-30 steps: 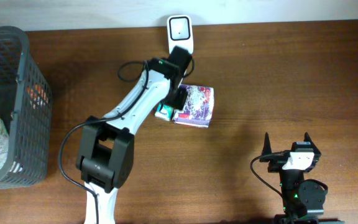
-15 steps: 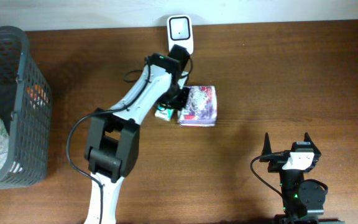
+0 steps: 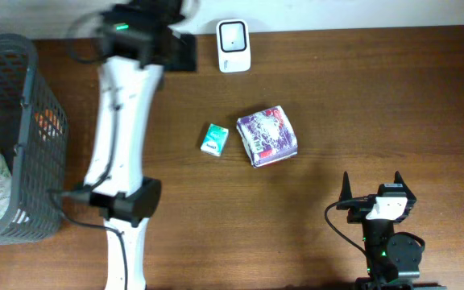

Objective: Scan the item barcode
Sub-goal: 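Place the green pack on the table beside the tissue pack, then reach the left gripper into the basket and grasp the white-gold bottle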

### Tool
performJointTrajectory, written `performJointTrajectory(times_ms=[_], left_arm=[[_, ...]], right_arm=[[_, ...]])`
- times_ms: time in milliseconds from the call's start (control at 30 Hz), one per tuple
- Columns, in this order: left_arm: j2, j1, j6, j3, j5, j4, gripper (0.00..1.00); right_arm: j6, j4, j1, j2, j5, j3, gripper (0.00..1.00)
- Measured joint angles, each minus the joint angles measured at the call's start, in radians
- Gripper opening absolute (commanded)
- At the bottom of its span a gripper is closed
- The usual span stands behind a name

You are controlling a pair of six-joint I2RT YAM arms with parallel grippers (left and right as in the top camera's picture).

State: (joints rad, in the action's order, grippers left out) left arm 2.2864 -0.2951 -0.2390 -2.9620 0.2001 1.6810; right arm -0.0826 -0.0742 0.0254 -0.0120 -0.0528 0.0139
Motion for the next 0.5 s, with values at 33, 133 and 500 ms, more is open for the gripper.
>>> performJointTrajectory(times_ms=[33, 133, 500], left_arm=[[-0.021, 0.048, 0.011, -0.084, 0.002, 0.003, 0.82], [-0.11, 0.223, 0.034, -0.144, 0.025, 0.004, 0.82], [-0.18, 0.843, 0.205, 0.606, 0.141, -0.33, 0.99]], right_arm=[[0.0, 0.0, 0.0, 0.0, 0.0, 0.0, 0.99], [0.001, 0.0, 0.0, 0.0, 0.0, 0.0, 0.99], [0.0, 0.0, 0.0, 0.001, 0.0, 0.0, 0.99]])
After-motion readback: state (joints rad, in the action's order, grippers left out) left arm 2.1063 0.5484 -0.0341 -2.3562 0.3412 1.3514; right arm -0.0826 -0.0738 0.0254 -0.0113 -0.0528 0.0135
